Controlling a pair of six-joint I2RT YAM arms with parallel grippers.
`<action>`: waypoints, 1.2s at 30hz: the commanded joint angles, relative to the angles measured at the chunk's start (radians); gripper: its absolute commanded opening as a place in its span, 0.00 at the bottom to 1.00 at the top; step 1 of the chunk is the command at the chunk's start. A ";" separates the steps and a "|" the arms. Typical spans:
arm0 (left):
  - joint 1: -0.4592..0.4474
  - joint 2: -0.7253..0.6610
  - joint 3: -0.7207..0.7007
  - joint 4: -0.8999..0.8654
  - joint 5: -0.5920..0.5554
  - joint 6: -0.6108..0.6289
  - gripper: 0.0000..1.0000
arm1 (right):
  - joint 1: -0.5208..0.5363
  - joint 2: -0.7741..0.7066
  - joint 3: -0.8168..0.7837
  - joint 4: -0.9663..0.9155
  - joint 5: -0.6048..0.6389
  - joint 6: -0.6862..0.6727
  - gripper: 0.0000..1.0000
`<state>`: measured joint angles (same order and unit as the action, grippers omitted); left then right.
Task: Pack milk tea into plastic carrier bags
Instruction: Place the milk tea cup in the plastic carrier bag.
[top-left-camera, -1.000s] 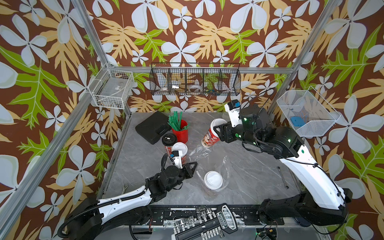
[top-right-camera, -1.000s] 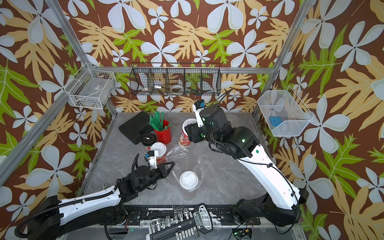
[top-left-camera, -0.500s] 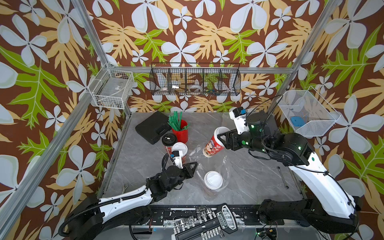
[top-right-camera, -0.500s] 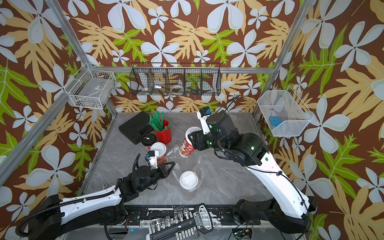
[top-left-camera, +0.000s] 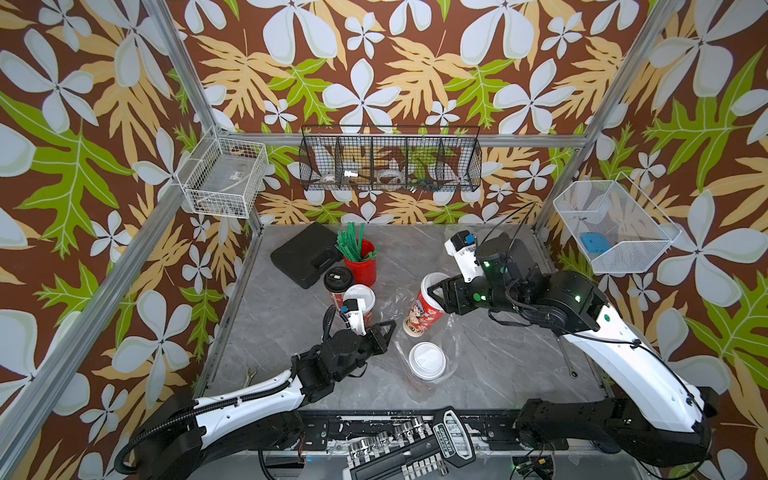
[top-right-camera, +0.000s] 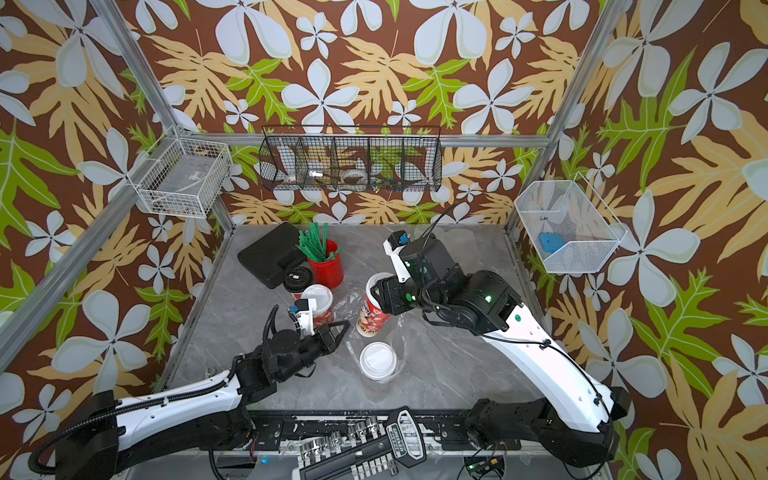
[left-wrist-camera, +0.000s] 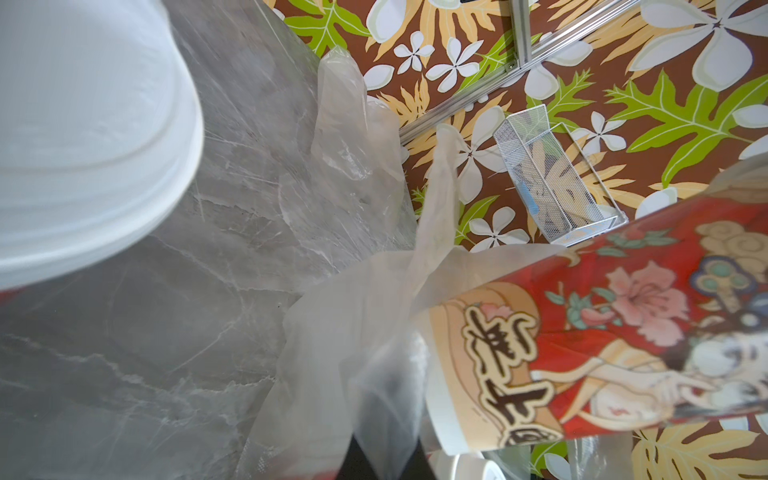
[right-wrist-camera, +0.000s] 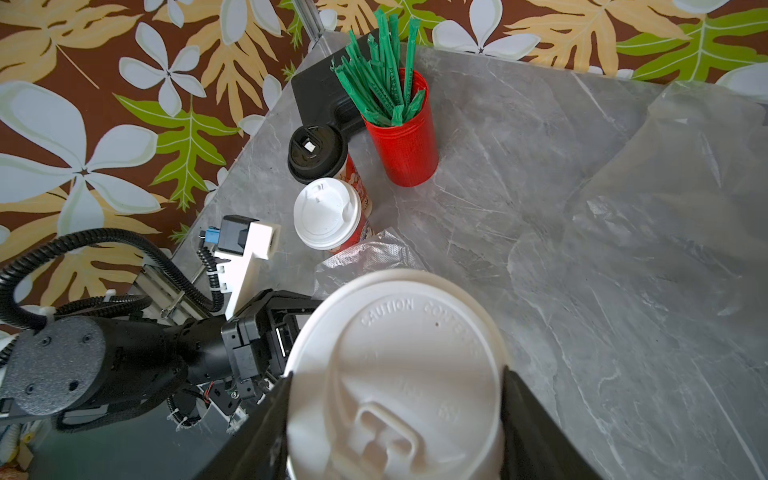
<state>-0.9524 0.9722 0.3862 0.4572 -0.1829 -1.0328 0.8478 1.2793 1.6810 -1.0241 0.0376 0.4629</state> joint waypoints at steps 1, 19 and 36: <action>-0.003 -0.001 0.015 0.008 -0.005 0.013 0.00 | 0.007 0.007 -0.006 0.028 0.079 -0.020 0.64; -0.006 -0.003 0.047 0.001 0.003 0.019 0.00 | 0.119 0.044 -0.136 0.125 0.271 -0.053 0.65; -0.006 -0.001 0.065 0.007 -0.003 0.018 0.00 | 0.207 0.023 -0.302 0.249 0.381 -0.044 0.66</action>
<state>-0.9585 0.9741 0.4393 0.4446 -0.1787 -1.0199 1.0477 1.3018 1.3945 -0.8360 0.3786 0.4133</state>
